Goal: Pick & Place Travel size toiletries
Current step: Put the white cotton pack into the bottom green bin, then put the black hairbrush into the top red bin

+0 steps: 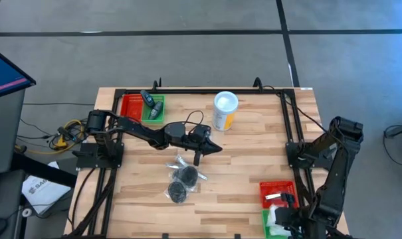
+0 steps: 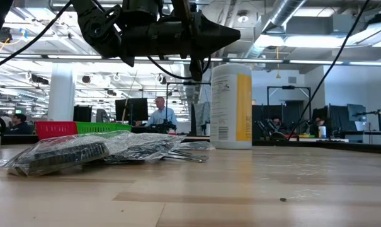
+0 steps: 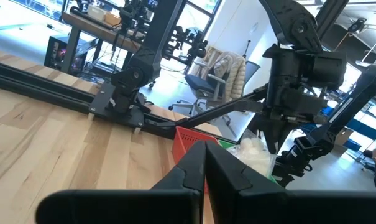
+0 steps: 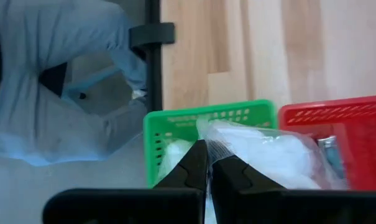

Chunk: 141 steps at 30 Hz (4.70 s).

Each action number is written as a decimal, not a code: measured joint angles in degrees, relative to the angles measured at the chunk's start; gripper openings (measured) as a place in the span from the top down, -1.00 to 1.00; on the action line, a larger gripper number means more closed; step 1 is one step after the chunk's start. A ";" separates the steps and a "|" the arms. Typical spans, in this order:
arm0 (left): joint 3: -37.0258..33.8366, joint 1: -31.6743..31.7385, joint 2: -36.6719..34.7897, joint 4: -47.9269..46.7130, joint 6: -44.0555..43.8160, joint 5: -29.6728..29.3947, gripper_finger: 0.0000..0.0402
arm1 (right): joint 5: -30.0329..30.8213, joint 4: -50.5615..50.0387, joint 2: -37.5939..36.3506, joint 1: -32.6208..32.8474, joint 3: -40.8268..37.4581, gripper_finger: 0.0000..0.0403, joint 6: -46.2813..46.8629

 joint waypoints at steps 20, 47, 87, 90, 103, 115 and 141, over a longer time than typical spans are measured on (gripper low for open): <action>-0.02 0.00 0.00 0.00 0.00 0.00 0.99 | -1.67 4.55 4.05 1.01 0.02 1.00 0.00; -0.02 0.00 0.00 -0.02 0.00 0.00 0.99 | -0.01 2.29 4.85 1.11 0.02 0.61 7.50; -0.02 -0.23 0.00 -13.59 2.14 1.34 0.99 | 2.69 -5.39 -0.61 -13.42 0.04 0.33 -13.72; -0.02 -0.26 0.00 -16.71 1.92 6.12 0.99 | 3.07 -5.22 -0.61 -15.57 0.04 0.32 -16.08; -0.02 -0.26 0.00 -30.89 1.88 12.25 0.99 | 3.18 -0.94 -0.61 -23.91 0.04 0.31 -27.15; -0.13 -2.27 -1.15 -35.21 4.75 15.37 0.99 | 9.21 10.99 -0.13 -29.84 -4.28 0.32 -30.80; -23.92 -15.62 -38.58 -34.57 3.03 -21.73 0.99 | -2.88 70.45 5.09 -49.06 -26.21 0.34 -37.73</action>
